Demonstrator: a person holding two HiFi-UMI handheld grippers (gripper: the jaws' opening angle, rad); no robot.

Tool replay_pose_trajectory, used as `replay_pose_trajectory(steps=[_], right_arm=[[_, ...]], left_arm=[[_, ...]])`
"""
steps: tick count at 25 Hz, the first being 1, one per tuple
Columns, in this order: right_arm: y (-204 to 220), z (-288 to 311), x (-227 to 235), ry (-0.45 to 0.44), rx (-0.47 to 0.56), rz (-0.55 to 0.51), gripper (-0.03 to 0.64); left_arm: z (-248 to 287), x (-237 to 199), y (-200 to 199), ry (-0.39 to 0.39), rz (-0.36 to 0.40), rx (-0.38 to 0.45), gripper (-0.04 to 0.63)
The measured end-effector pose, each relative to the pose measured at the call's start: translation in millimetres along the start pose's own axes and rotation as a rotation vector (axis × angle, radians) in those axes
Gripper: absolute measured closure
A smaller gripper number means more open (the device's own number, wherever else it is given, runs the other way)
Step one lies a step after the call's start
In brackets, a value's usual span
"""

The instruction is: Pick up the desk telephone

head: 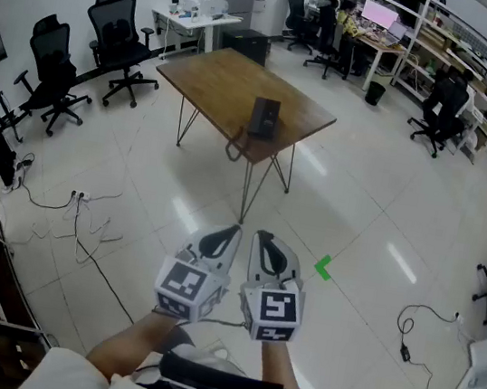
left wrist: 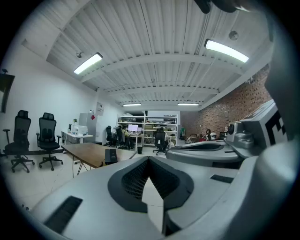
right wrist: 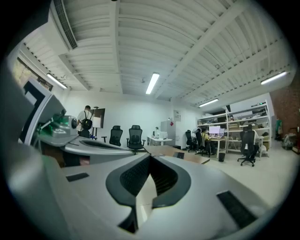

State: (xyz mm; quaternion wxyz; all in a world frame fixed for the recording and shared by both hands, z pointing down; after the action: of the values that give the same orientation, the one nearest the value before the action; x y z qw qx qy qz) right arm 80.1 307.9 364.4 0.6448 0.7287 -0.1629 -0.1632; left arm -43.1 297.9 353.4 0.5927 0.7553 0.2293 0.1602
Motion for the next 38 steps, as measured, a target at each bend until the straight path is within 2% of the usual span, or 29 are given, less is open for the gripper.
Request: replay_pose_trajectory(steps=[13,29,38], right_arm=[[12,25,24,-0.029,-0.003,-0.022,0.612],[37,125,59,-0.039,-0.047,-0.024,0.612],[45,185,73,-0.024,-0.071,-0.021,0.612]], left_arm=[[32,-14,19,-0.027,-0.017,0.014,0.591],[107,-82,50,-0.042,-0.037,-0.006,0.591],[155,-127,59,-0.016,-0.057,-0.035,0.591]])
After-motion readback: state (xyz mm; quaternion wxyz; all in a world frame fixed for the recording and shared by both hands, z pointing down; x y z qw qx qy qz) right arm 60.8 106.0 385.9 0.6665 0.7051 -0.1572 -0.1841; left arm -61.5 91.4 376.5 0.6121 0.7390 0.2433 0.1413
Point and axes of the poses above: the fingertips, and each gripper's own axes: z forward along the fingers, x to its right, y out of its underside, the point moved 9 cm from there along -z, backward along the fingers, and after that the axes turned 13 degrees about x, right-handed, at the moved point
